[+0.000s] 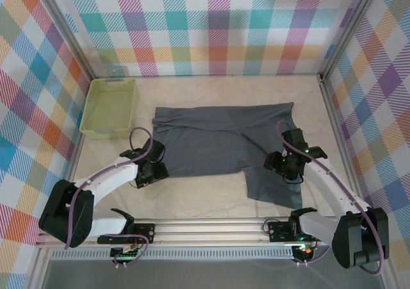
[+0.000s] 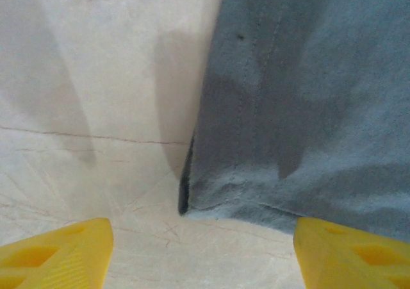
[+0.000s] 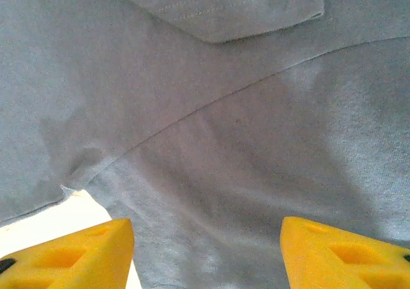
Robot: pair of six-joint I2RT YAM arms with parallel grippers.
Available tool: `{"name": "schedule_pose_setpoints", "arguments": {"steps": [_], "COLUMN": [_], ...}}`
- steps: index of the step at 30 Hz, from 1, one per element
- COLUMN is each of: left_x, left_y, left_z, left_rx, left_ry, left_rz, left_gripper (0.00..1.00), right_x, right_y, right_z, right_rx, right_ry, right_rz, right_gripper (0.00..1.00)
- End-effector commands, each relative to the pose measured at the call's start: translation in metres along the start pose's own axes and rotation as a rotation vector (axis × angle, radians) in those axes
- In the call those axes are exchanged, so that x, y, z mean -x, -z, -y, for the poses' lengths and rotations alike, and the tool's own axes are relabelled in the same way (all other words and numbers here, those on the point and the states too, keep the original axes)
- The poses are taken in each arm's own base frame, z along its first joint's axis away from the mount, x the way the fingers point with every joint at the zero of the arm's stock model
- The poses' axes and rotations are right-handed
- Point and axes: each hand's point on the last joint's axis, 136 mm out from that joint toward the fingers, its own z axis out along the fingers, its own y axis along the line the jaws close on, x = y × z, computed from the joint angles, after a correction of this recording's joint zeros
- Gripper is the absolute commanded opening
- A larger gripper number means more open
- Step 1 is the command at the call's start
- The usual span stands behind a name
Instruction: Fold the inside-out t-shirt
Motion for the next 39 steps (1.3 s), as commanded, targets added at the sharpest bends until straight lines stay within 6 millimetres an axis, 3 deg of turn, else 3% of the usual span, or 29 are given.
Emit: {"name": "schedule_pose_setpoints", "arguments": {"steps": [1,7,11,17,24,35,39], "left_x": [0.0,0.004,0.011,0.028,0.045,0.066,0.07], "left_y": [-0.007,-0.02,-0.023,-0.017,-0.02,-0.039,-0.037], "left_z": [0.01,0.014,0.018,0.024,0.028,0.061,0.065], "left_rx": [-0.04,-0.026,-0.015,0.003,0.007,-0.056,-0.059], "left_ry": [0.007,-0.004,-0.011,-0.032,-0.019,0.01,0.006], "left_rz": [-0.001,0.001,0.011,0.058,0.082,0.037,0.034], "left_gripper": [0.71,0.55,0.37,0.2,0.11,0.04,0.02], "right_x": [-0.01,-0.021,-0.025,-0.017,0.004,0.06,0.07], "right_y": [-0.002,-0.012,-0.031,-0.062,-0.085,-0.116,-0.11], "right_z": [0.008,0.013,0.009,-0.004,-0.021,-0.054,-0.055], "right_rx": [-0.048,-0.098,-0.086,-0.07,-0.082,-0.08,-0.095], "right_ry": [-0.016,-0.026,-0.042,-0.062,-0.067,-0.025,-0.016], "right_rz": [-0.017,-0.05,-0.089,-0.118,-0.13,-0.129,-0.122], "right_gripper": [0.63,0.63,0.63,0.62,0.62,0.62,0.62]}}
